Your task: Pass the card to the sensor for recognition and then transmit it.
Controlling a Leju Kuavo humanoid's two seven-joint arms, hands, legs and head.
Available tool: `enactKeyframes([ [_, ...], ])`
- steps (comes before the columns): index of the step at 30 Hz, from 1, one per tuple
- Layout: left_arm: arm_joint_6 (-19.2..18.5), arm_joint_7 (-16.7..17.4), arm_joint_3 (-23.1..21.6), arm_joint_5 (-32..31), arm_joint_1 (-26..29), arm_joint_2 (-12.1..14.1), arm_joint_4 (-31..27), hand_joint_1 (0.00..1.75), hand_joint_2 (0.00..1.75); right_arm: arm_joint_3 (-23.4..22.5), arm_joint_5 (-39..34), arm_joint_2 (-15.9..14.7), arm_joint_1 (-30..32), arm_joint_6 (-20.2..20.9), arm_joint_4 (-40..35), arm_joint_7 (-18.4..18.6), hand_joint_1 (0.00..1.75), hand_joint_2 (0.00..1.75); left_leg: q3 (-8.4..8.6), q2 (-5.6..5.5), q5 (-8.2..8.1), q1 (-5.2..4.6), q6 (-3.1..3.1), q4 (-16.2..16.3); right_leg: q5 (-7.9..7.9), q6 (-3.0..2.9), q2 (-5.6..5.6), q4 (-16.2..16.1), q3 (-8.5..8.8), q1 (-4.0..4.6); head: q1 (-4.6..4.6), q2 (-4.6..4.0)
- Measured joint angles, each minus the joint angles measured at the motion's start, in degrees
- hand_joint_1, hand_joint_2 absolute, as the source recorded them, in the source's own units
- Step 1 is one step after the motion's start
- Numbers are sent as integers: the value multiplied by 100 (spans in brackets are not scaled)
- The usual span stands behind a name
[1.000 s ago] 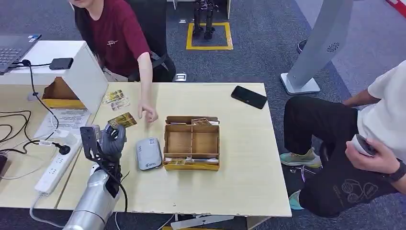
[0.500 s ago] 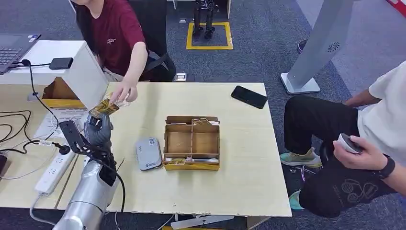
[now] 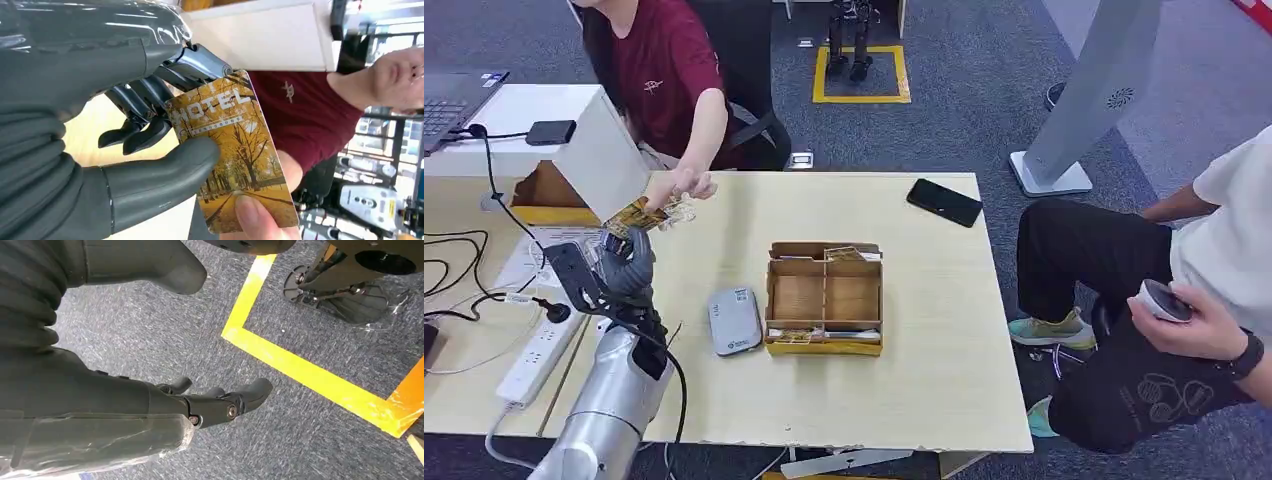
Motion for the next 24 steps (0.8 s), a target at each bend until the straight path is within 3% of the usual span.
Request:
enactKeyframes([
  [5, 234, -61, 4, -133, -318, 13, 352, 175, 175, 0, 52, 15, -38, 2, -2, 0, 0, 175, 0, -1, 1, 0, 0, 0, 1, 0, -1, 1, 1, 0, -2, 0],
  [16, 256, -249, 79, -221, -501, 83, 741, 175, 175, -7, 105, 20, -34, 26, -2, 59, 0, 175, -3, 4, -1, 0, -1, 0, 1, -1, 9, 0, -5, 0, 0, 0],
  [20, 144, 20, 105, -162, -560, 98, 857, 175, 175, -42, 116, 22, -43, 9, -2, 44, 0, 175, -4, 4, -1, 0, -1, 0, 1, 0, 8, 0, -5, 0, 0, 0],
  [24, -317, 142, 105, -122, -548, 118, 886, 175, 175, -103, 116, 22, -49, 9, -2, 33, 0, 175, -4, 4, 0, 0, -1, 0, 2, -1, 8, 1, -4, 0, 0, 0],
])
